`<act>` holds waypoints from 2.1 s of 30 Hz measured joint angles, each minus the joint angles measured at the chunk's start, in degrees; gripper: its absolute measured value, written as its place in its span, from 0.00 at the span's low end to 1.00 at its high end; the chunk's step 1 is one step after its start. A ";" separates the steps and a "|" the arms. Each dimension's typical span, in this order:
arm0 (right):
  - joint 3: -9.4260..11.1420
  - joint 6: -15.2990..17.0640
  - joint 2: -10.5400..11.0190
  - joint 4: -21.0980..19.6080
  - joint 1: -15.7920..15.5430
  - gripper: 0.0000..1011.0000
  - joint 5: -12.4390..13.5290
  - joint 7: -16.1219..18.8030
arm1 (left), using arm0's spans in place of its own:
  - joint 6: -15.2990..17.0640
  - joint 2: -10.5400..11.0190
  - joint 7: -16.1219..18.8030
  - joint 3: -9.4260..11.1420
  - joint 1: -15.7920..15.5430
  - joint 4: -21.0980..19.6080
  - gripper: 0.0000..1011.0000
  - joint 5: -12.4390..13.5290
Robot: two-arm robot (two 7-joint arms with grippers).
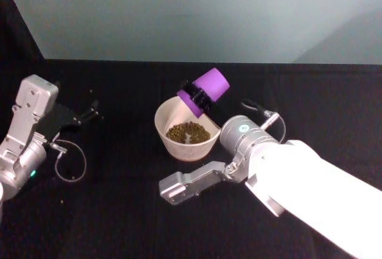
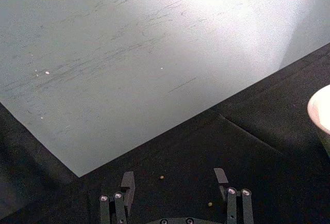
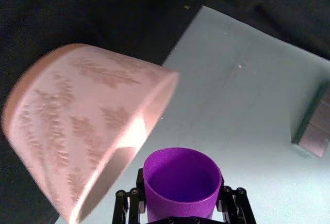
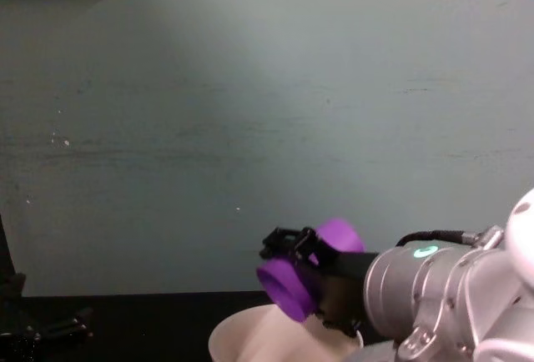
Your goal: Pick up the cup and pour the mung beans from the cup into the bowl.
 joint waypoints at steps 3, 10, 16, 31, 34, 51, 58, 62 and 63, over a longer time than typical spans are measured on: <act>1.53 0.70 0.26 -1.22 -1.11 0.73 1.62 -1.36 | 0.00 0.00 0.00 0.00 0.00 0.00 0.99 0.00; 8.26 1.46 1.20 -5.20 -6.09 0.73 10.32 -7.15 | 0.00 0.00 0.00 0.00 0.00 0.00 0.99 0.00; 17.35 -0.73 0.65 -7.20 -13.00 0.73 23.56 -15.16 | 0.00 0.00 0.00 0.00 0.00 0.00 0.99 0.00; 31.38 -12.59 -2.90 -6.44 -21.56 0.73 46.29 -22.42 | 0.00 0.00 0.00 0.00 0.00 0.00 0.99 0.00; 33.98 -16.08 -4.36 -5.15 -22.54 0.73 52.42 -21.44 | 0.00 0.00 0.00 0.00 0.00 0.00 0.99 0.00; 38.24 -22.97 -7.17 -2.21 -23.85 0.73 63.44 -17.86 | 0.00 0.00 0.00 0.00 0.00 0.00 0.99 0.00; 38.15 -22.98 -7.10 -2.27 -23.84 0.73 63.23 -18.02 | 0.00 0.00 0.00 0.00 0.00 0.00 0.99 0.00; 38.11 -22.98 -7.08 -2.30 -23.84 0.73 63.13 -18.10 | 0.00 0.00 0.00 0.00 0.00 0.00 0.99 0.00; 38.10 -22.98 -7.08 -2.31 -23.84 0.73 63.11 -18.12 | 0.00 0.00 0.00 0.00 0.00 0.00 0.99 0.00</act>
